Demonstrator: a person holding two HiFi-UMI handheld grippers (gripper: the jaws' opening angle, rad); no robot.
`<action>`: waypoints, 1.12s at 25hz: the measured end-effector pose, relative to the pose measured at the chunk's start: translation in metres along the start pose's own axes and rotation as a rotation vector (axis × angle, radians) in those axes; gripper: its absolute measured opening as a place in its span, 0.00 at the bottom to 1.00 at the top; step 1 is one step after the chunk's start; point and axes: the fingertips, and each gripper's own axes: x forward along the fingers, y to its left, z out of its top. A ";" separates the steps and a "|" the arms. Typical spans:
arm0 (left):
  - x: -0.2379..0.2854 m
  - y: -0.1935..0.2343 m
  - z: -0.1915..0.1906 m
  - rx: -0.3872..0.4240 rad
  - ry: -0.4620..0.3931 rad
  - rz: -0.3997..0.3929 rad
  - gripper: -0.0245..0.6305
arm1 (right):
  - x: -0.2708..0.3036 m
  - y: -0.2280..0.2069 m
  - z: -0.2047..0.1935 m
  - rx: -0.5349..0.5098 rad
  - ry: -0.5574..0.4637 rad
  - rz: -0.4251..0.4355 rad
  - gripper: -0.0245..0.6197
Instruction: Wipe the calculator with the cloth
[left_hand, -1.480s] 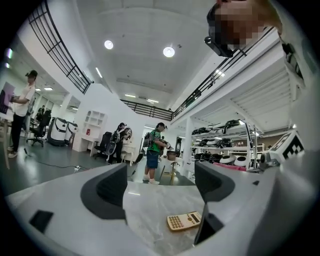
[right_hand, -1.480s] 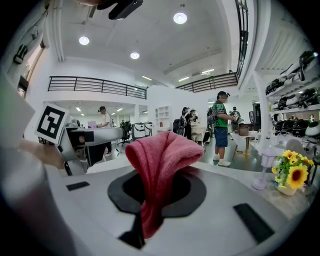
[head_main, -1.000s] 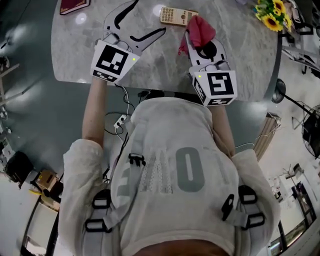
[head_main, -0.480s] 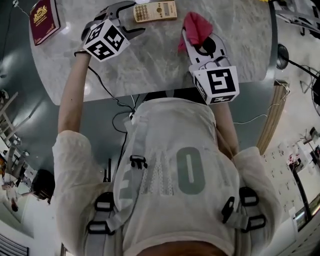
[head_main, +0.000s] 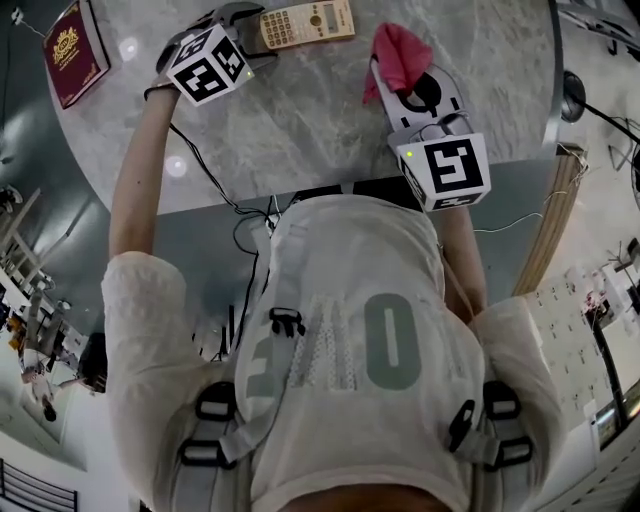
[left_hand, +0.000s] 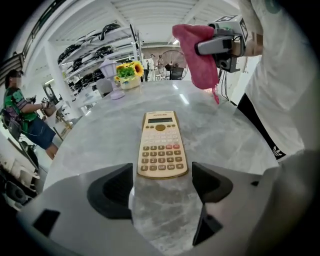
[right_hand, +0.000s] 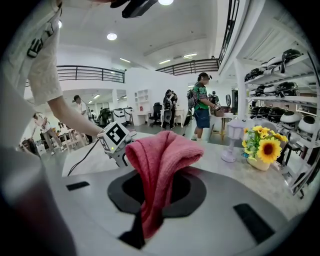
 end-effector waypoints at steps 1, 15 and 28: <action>0.001 0.001 -0.002 -0.001 0.007 -0.008 0.61 | 0.002 -0.001 0.000 -0.003 0.003 0.003 0.13; 0.002 0.002 -0.002 -0.063 -0.083 -0.065 0.55 | 0.025 0.002 -0.002 -0.052 0.053 0.045 0.13; 0.004 0.005 -0.005 -0.062 -0.112 -0.060 0.55 | 0.121 -0.029 -0.050 -1.136 0.537 0.176 0.12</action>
